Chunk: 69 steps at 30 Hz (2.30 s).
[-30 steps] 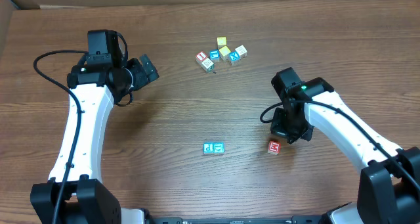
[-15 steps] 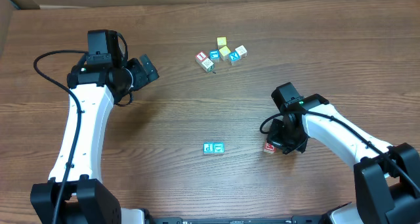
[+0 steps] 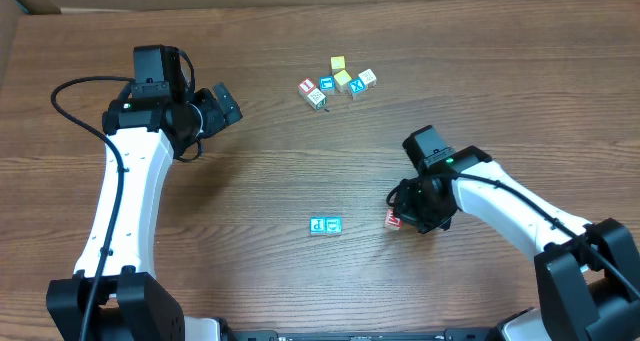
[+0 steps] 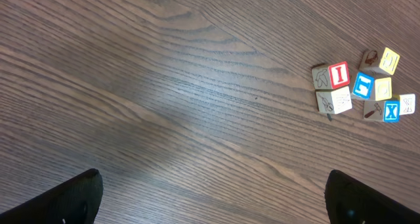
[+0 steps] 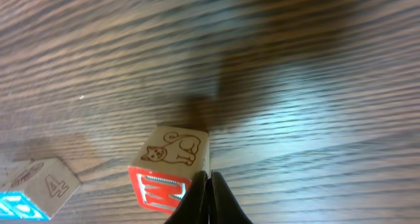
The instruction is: Flip 3 blocks
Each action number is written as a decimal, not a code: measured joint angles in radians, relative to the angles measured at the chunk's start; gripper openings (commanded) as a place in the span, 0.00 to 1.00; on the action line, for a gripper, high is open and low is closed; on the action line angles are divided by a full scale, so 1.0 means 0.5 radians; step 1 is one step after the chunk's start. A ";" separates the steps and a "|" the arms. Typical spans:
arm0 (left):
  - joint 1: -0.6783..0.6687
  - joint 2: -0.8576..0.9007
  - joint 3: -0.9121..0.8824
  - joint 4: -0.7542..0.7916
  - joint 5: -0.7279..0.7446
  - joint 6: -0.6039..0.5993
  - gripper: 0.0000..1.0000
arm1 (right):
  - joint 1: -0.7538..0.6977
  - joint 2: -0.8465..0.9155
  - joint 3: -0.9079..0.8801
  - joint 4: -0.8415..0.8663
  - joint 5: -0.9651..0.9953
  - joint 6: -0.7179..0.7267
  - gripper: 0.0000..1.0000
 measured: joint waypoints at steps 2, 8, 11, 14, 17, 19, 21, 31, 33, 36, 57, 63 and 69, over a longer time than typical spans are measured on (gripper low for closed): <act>0.000 0.000 0.000 0.000 0.000 0.000 1.00 | 0.047 0.000 0.000 0.022 -0.001 -0.001 0.06; 0.000 0.000 0.000 0.000 0.000 0.000 1.00 | 0.204 0.000 0.000 0.085 -0.005 0.001 0.09; 0.000 0.000 0.000 0.000 0.000 0.000 1.00 | 0.277 0.000 0.000 0.108 -0.008 0.005 0.11; 0.000 0.000 0.000 0.000 0.000 0.000 1.00 | 0.345 0.000 0.000 0.133 -0.014 0.007 0.13; 0.000 0.000 0.000 0.000 0.000 0.000 1.00 | 0.388 0.000 0.000 0.143 -0.014 0.006 0.16; 0.000 0.000 0.000 0.000 0.000 0.000 1.00 | 0.394 0.000 0.000 0.143 -0.005 0.007 0.16; 0.000 0.000 0.000 0.000 0.000 0.000 1.00 | 0.393 0.000 0.000 0.141 0.018 0.006 0.16; 0.000 0.000 0.000 0.000 0.000 0.000 1.00 | 0.336 0.000 -0.001 0.025 0.078 0.005 0.04; 0.000 0.000 0.000 0.000 0.000 0.000 1.00 | 0.333 0.000 -0.001 0.030 0.116 0.005 0.04; 0.000 0.000 0.000 0.000 0.000 0.000 1.00 | 0.332 0.000 -0.002 0.101 0.216 0.005 0.04; 0.000 0.000 0.000 0.000 0.000 0.000 1.00 | 0.224 0.000 -0.002 0.377 0.286 0.027 0.04; 0.000 0.000 0.000 0.000 0.000 0.000 1.00 | 0.224 0.000 -0.002 0.373 0.246 0.060 0.04; 0.000 0.000 0.000 0.000 0.000 0.000 1.00 | 0.228 0.000 -0.002 0.369 0.165 0.062 0.04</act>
